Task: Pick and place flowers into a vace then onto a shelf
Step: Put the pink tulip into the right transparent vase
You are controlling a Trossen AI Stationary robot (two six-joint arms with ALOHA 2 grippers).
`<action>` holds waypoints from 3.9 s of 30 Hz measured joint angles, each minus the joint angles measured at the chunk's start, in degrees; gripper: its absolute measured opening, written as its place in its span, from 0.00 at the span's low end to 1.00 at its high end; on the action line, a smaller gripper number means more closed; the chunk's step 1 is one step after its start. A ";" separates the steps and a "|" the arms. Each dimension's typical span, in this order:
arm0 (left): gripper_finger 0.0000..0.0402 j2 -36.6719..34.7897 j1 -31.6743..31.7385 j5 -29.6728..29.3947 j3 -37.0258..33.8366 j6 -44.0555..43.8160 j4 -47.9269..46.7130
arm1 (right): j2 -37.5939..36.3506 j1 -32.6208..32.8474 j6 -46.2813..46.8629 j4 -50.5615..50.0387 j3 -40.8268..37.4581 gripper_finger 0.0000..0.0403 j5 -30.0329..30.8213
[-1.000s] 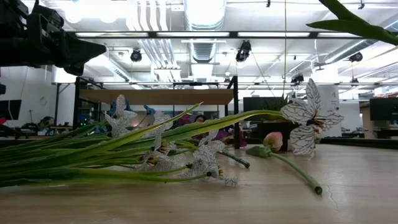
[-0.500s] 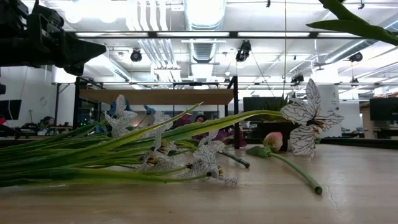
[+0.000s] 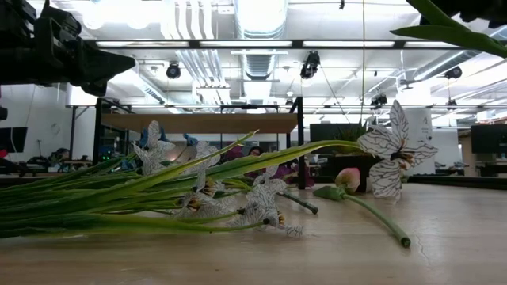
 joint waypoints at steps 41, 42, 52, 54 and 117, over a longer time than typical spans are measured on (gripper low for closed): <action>0.29 0.00 -0.06 1.48 0.09 -10.54 22.14 | -7.84 -0.02 -14.93 7.14 -11.77 0.07 0.24; 0.29 0.00 -0.06 1.00 0.09 -10.78 22.98 | -7.84 -0.02 -15.02 7.25 -11.68 0.07 0.24; 0.43 1.90 -0.06 0.81 0.13 -14.02 24.10 | -7.78 -0.02 -9.97 6.87 -11.47 0.07 0.76; 0.49 3.64 -0.06 1.00 0.13 -14.15 24.33 | -7.76 0.00 -6.39 5.99 -11.47 0.07 1.79; 0.60 92.73 -19.18 -17.01 73.12 -50.85 -27.99 | -8.20 0.00 -29.85 20.43 -11.42 0.07 23.94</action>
